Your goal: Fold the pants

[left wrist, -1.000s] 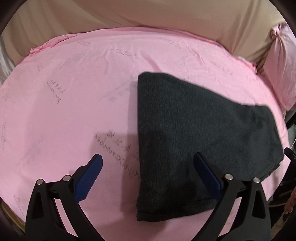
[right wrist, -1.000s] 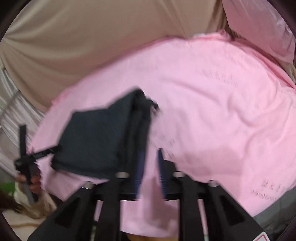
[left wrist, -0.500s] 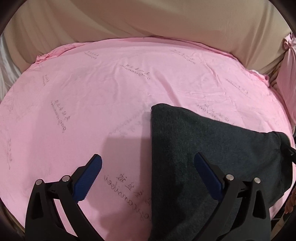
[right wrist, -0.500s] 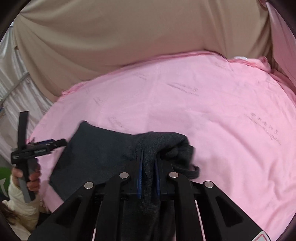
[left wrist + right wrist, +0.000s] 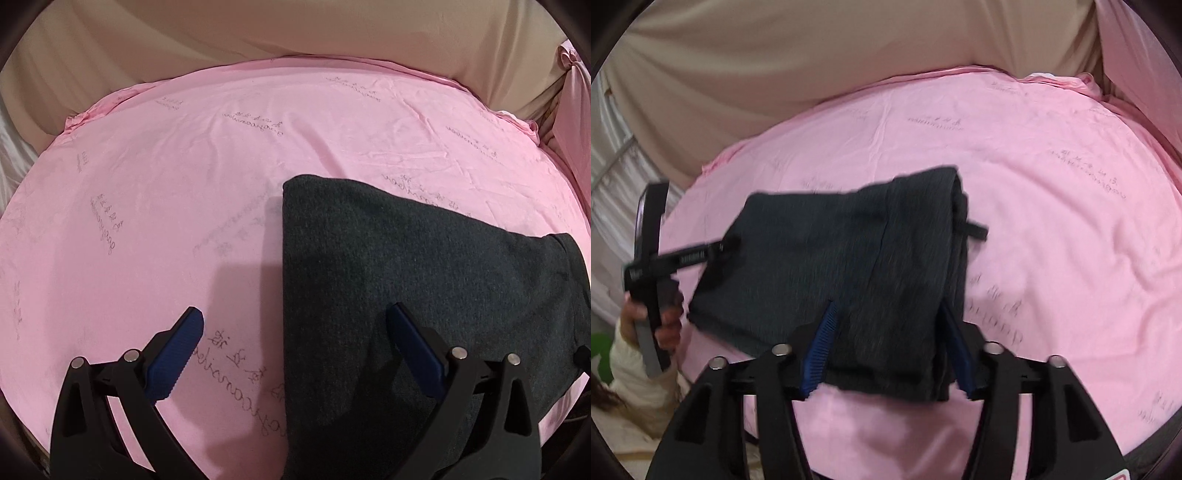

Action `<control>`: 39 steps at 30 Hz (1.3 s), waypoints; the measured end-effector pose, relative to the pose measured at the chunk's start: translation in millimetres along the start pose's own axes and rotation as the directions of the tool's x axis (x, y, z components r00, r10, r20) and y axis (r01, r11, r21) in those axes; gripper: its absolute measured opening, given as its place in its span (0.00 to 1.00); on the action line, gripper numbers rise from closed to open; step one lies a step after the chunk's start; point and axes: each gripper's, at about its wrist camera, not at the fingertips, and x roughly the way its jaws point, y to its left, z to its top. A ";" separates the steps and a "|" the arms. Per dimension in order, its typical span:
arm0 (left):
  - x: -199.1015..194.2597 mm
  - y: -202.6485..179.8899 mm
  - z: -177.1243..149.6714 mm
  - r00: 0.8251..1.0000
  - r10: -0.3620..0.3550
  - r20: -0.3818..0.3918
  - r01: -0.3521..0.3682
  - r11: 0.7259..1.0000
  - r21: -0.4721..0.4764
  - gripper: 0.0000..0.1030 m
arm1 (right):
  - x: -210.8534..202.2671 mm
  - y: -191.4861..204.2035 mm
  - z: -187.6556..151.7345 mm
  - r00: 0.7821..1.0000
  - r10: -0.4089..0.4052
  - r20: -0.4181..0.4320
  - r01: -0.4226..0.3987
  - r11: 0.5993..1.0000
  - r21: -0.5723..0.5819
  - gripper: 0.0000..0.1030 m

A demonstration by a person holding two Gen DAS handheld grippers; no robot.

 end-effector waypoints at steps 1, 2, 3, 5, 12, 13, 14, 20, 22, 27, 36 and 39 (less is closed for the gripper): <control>0.1 -1.0 -1.2 1.000 0.002 -0.003 -0.002 1.000 0.002 0.95 | -4.5 0.2 0.7 1.000 -0.009 0.005 0.009 1.000 0.004 0.21; -0.3 -1.6 -2.3 1.000 0.004 -0.006 -0.004 1.000 0.004 0.95 | -9.8 -3.0 3.4 1.000 -0.001 0.021 0.000 1.000 0.018 0.10; -1.3 -1.9 -3.3 1.000 0.005 -0.007 -0.005 1.000 0.005 0.95 | -17.0 -6.4 5.2 0.999 0.019 0.040 -0.021 0.999 0.030 0.10; -4.0 -2.6 -4.7 1.000 0.005 -0.005 -0.005 1.000 0.008 0.95 | -18.2 -15.7 6.0 0.999 -0.005 0.051 0.004 0.999 0.036 0.09; -8.6 1.8 -14.7 0.998 -0.039 -0.039 0.039 0.999 -0.009 0.95 | -16.6 -45.1 1.4 0.998 0.023 0.065 -0.034 0.984 0.176 0.42; -8.5 5.6 -18.7 0.995 -0.086 -0.059 0.084 0.996 -0.024 0.95 | -23.2 -47.3 3.6 0.995 0.017 0.099 -0.036 0.981 0.191 0.58; -7.0 8.4 -21.9 0.989 -0.128 -0.077 0.125 0.991 -0.041 0.95 | -25.1 -50.5 5.6 0.993 0.035 0.113 -0.058 0.976 0.210 0.67; -2.8 14.6 -28.5 0.964 -0.259 -0.067 0.252 0.964 -0.088 0.87 | 19.8 -65.2 17.8 0.980 0.190 0.051 -0.196 0.924 0.329 0.78; -5.3 8.5 -25.2 0.965 -0.260 -0.046 0.258 0.965 -0.041 0.46 | 43.4 -63.8 19.1 0.973 0.228 0.038 -0.227 0.913 0.337 0.73; -17.7 17.3 -7.9 0.940 -0.339 -0.032 0.337 0.940 -0.049 0.18 | 27.8 -27.5 44.2 0.972 0.222 0.081 -0.236 0.939 0.252 0.25; -65.2 84.1 -28.7 0.985 -0.169 0.037 0.171 0.982 -0.076 0.26 | 44.4 18.8 26.4 0.989 0.149 -0.006 -0.146 0.975 0.166 0.35; -44.3 93.2 -47.0 0.999 -0.037 -0.012 0.036 0.995 -0.093 0.26 | 35.1 3.3 18.6 0.983 0.176 0.049 -0.182 0.943 0.279 0.41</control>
